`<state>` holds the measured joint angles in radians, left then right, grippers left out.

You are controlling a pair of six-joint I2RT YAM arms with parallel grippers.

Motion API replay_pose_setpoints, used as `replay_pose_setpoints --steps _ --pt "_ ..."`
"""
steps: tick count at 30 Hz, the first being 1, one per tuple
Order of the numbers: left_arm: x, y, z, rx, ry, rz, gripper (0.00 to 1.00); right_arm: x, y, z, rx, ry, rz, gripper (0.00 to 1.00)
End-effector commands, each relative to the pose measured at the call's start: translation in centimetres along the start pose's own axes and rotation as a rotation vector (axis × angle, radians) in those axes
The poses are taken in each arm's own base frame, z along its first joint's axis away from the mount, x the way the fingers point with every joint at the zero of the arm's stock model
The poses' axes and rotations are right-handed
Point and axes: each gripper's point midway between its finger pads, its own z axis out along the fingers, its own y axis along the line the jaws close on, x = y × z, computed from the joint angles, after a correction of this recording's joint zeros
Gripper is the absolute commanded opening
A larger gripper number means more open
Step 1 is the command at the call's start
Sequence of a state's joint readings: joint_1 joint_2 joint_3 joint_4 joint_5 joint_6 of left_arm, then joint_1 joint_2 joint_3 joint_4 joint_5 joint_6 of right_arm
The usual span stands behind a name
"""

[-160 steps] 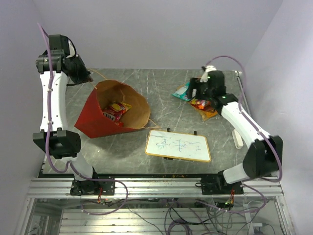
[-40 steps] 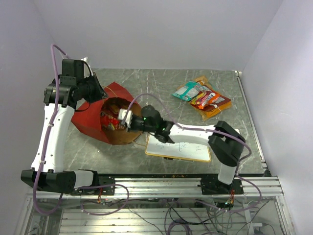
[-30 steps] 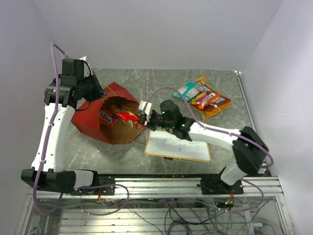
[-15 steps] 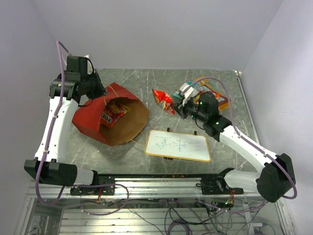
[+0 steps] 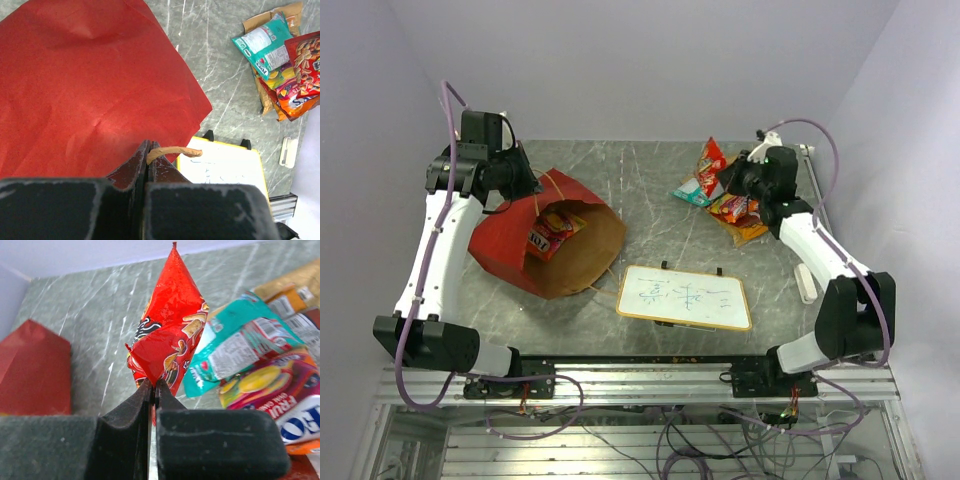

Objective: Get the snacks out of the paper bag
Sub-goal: Place the snack at the center of the board.

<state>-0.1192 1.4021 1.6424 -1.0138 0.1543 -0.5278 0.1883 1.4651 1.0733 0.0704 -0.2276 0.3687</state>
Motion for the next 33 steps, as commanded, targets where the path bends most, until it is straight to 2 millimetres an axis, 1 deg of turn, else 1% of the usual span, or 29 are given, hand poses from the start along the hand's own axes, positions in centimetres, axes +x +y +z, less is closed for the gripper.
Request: replay_pose_setpoints --steps 1,5,9,13,15,16,18,20,21,25,26,28,29,30,33 --pt "-1.4 -1.2 -0.6 0.053 -0.043 0.006 0.07 -0.6 -3.9 0.5 0.096 0.0 0.223 0.0" --pt "-1.4 -1.4 -0.4 0.061 -0.036 0.005 0.07 -0.4 -6.7 1.1 0.152 -0.002 0.279 0.0" --pt "-1.5 -1.5 -0.1 0.065 -0.029 0.002 0.07 0.5 -9.2 0.7 0.264 -0.026 0.305 0.0" --pt "-1.4 -1.4 0.0 0.064 -0.022 0.005 0.07 2.0 -10.4 0.1 0.315 0.004 0.321 0.0" --pt "-1.3 -1.4 0.0 0.062 -0.021 0.007 0.07 2.6 -10.9 -0.7 0.349 0.006 0.327 0.0" --pt "-1.2 -1.4 0.0 0.062 -0.018 0.006 0.07 2.6 -11.2 -1.2 0.371 -0.002 0.326 0.01" --pt "-1.2 -1.3 0.1 0.064 -0.015 0.006 0.07 3.8 -12.2 -2.3 0.422 0.012 0.332 0.09" --pt "-1.1 -1.4 0.2 0.069 -0.011 0.005 0.07 4.1 -12.7 -2.9 0.446 0.02 0.334 0.2" --pt "-1.1 -1.5 0.2 0.074 -0.008 0.005 0.07 3.9 -12.8 -3.2 0.446 0.023 0.328 0.25" --pt "-1.3 -1.7 0.3 0.08 -0.006 0.005 0.07 1.6 -12.0 -4.1 0.415 -0.003 0.235 0.42" --pt "-1.3 -1.7 0.3 0.083 -0.005 0.006 0.07 0.1 -11.6 -4.4 0.402 -0.027 0.202 0.45" --pt "-1.2 -1.8 0.3 0.086 -0.004 0.007 0.07 -1.7 -10.8 -4.6 0.373 -0.05 0.142 0.49" --pt "-1.1 -1.7 0.3 0.087 -0.002 0.006 0.07 -2.3 -10.2 -4.5 0.346 -0.054 0.112 0.5" --pt "-1.0 -1.7 0.3 0.086 0.002 0.006 0.07 -2.5 -9.1 -4.1 0.301 -0.047 0.082 0.51" --pt "-0.9 -1.7 0.3 0.088 0.006 0.003 0.07 -2.4 -5.6 -2.6 0.178 -0.031 -0.027 0.52"
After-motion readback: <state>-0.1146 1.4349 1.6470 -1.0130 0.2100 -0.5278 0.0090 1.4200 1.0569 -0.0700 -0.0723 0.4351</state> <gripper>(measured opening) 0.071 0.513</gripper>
